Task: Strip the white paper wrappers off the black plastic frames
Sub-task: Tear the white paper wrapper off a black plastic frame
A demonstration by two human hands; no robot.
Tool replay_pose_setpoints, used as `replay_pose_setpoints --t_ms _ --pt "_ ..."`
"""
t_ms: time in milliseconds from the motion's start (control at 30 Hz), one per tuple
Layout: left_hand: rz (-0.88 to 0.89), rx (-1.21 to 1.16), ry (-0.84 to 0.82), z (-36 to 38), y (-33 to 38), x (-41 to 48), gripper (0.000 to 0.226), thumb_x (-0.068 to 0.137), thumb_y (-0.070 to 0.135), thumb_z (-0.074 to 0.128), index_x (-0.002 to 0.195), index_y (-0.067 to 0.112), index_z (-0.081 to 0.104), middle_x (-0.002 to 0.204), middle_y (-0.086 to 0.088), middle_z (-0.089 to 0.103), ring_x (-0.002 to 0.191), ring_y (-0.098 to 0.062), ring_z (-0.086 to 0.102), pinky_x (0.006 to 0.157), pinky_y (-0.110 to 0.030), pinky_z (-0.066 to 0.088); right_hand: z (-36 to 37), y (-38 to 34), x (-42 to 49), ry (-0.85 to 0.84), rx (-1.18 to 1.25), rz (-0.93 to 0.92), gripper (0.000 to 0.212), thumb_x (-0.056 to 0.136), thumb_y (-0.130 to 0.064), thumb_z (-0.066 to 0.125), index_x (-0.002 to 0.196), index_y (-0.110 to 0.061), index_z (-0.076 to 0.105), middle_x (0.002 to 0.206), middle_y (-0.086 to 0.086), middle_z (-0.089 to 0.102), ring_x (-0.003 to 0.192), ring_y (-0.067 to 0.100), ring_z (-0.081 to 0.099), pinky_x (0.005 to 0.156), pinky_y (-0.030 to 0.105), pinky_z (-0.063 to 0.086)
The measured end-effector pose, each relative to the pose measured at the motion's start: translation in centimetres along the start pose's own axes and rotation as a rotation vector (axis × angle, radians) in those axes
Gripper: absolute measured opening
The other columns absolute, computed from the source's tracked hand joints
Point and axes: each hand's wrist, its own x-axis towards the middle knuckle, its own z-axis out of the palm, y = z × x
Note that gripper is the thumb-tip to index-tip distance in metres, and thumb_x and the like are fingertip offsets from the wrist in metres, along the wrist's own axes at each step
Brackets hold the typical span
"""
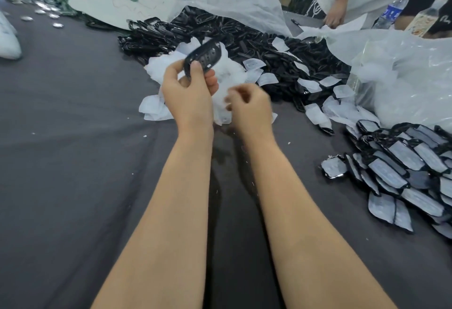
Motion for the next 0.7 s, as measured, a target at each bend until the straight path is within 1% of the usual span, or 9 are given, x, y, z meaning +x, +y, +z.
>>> replay_pose_setpoints --t_ms 67,133,233,300,367,433,500,600,700 --pt "-0.034 0.088 -0.091 0.2 -0.9 -0.5 0.006 0.098 0.005 0.047 0.098 0.010 0.050 0.068 -0.005 0.061 0.048 -0.001 0.057 0.054 -0.018 0.051 -2.2 0.4 0.9 0.093 0.332 0.151 0.020 0.089 0.002 0.054 0.080 -0.016 0.054 0.079 0.007 0.061 0.056 0.008 0.059 0.057 0.021 0.047" --pt "-0.050 0.194 -0.172 0.3 -1.8 -0.9 0.007 0.098 0.006 0.047 0.096 0.012 0.050 0.067 -0.003 0.062 0.048 -0.001 0.057 0.054 -0.018 0.051 -4.2 1.1 1.2 0.143 0.510 0.240 0.022 0.090 0.002 0.054 0.087 -0.020 0.054 0.079 0.004 0.061 0.057 0.005 0.058 0.054 0.016 0.047" --pt "-0.083 0.343 -0.270 0.4 -3.0 -1.2 0.005 0.098 0.008 0.049 0.099 0.013 0.051 0.068 -0.002 0.064 0.050 -0.001 0.059 0.055 -0.019 0.050 -5.8 2.5 1.0 0.176 0.538 0.271 0.018 0.093 -0.003 0.054 0.093 -0.021 0.056 0.078 0.001 0.064 0.064 0.006 0.062 0.057 0.016 0.048" --pt "-0.101 0.406 -0.312 0.4 -3.7 -1.4 0.006 0.097 0.008 0.049 0.100 0.012 0.052 0.074 -0.005 0.065 0.049 -0.002 0.059 0.054 -0.020 0.051 -5.9 3.0 0.9 0.204 0.577 0.276 0.015 0.095 -0.006 0.052 0.089 -0.019 0.054 0.073 -0.002 0.066 0.062 0.005 0.064 0.059 0.018 0.049" --pt "-0.106 0.439 -0.324 0.4 -4.1 -1.4 0.007 0.097 0.007 0.049 0.103 0.010 0.052 0.078 -0.009 0.065 0.048 -0.002 0.059 0.054 -0.019 0.052 -5.7 3.1 0.8 0.222 0.573 0.246 0.015 0.096 -0.008 0.051 0.086 -0.019 0.052 0.073 -0.001 0.067 0.062 0.005 0.066 0.060 0.018 0.050" --pt "-0.104 0.453 -0.325 0.4 -4.2 -1.3 0.010 0.097 0.006 0.049 0.106 0.008 0.053 0.077 -0.010 0.064 0.046 -0.001 0.058 0.054 -0.018 0.053 -5.5 3.1 0.9 0.262 0.505 0.191 0.016 0.094 -0.009 0.054 0.083 -0.021 0.054 0.075 -0.002 0.064 0.058 0.002 0.061 0.058 0.017 0.049" --pt "-0.104 0.458 -0.326 0.4 -4.2 -1.2 0.010 0.097 0.006 0.049 0.106 0.008 0.053 0.074 -0.007 0.064 0.046 -0.001 0.058 0.053 -0.017 0.052 -5.6 3.2 0.9 0.321 0.453 0.169 0.016 0.093 -0.011 0.057 0.081 -0.022 0.057 0.068 -0.005 0.059 0.051 0.001 0.053 0.054 0.017 0.045" --pt "-0.097 0.465 -0.320 0.4 -4.2 -1.2 0.008 0.097 0.007 0.049 0.103 0.010 0.053 0.071 -0.003 0.063 0.047 -0.001 0.059 0.054 -0.018 0.053 -5.7 3.1 1.0 0.327 0.593 0.199 0.014 0.094 -0.007 0.054 0.084 -0.016 0.055 0.060 -0.002 0.062 0.045 0.004 0.054 0.048 0.017 0.045" --pt "-0.095 0.468 -0.312 0.5 -4.2 -1.1 0.009 0.097 0.008 0.049 0.104 0.012 0.053 0.072 -0.002 0.063 0.049 -0.002 0.059 0.056 -0.018 0.054 -5.4 2.6 1.1 0.282 0.792 0.237 0.014 0.094 -0.002 0.051 0.085 -0.013 0.053 0.071 0.005 0.066 0.054 0.008 0.063 0.055 0.018 0.051"
